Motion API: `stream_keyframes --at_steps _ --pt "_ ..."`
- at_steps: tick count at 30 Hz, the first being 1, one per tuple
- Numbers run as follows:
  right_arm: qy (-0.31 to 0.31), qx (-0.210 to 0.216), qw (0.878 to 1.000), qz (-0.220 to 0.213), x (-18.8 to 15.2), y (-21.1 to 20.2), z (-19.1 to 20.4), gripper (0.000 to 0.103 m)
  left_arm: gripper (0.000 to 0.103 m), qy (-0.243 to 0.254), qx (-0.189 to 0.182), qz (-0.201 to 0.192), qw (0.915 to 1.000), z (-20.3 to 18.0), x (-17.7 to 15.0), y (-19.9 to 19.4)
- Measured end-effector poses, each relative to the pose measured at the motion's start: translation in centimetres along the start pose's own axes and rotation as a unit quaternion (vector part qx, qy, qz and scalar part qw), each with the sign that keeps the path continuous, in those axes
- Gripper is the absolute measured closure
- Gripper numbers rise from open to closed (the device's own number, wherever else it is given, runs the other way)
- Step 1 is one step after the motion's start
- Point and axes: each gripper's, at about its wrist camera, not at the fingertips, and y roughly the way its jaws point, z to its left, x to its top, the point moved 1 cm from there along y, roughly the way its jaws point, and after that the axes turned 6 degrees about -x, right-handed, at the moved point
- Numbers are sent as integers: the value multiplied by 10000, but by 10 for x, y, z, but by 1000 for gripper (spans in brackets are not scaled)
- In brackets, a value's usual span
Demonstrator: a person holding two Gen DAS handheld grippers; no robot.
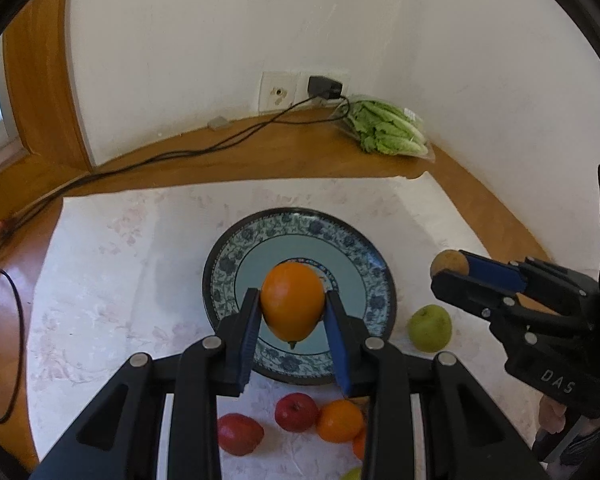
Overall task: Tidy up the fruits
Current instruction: 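Carry the orange with the left tool while the right tool carries the brown pear over the plate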
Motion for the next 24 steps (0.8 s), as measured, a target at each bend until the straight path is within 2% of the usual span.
stream_keyframes --at_steps 11,24 --pt "85 68 9993 357 -1 54 -9 74 70 -7 26 211 9998 12 7 42" --pt "-41 -15 9988 478 -3 81 -9 74 70 29 139 322 9994 17 7 68"
